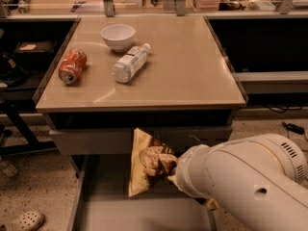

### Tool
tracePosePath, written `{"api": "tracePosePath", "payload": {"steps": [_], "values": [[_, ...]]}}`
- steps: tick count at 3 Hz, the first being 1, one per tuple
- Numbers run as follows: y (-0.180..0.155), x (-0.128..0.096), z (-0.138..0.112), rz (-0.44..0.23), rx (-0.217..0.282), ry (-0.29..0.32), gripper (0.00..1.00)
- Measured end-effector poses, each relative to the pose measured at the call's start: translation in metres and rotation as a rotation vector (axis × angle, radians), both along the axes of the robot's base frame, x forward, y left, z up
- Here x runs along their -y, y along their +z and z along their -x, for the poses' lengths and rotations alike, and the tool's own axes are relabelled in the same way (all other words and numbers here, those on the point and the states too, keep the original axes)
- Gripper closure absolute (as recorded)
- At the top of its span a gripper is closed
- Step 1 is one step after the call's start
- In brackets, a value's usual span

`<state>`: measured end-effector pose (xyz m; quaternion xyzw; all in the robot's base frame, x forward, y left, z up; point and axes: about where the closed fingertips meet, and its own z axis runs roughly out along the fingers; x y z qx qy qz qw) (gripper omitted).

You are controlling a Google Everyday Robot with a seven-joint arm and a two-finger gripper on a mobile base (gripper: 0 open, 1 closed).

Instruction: Pick brown chip bag from middle drawer and place on counter

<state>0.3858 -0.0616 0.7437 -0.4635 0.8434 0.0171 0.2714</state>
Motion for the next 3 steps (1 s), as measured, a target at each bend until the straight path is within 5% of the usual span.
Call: {"api": "tracePosePath", "payload": {"steps": [2, 3], "values": [[0.12, 0.032, -0.016, 0.088, 0.176, -0.102, 1.0], [0.167, 0.042, -0.047, 0.122, 0.262, -0.121, 1.0]]}}
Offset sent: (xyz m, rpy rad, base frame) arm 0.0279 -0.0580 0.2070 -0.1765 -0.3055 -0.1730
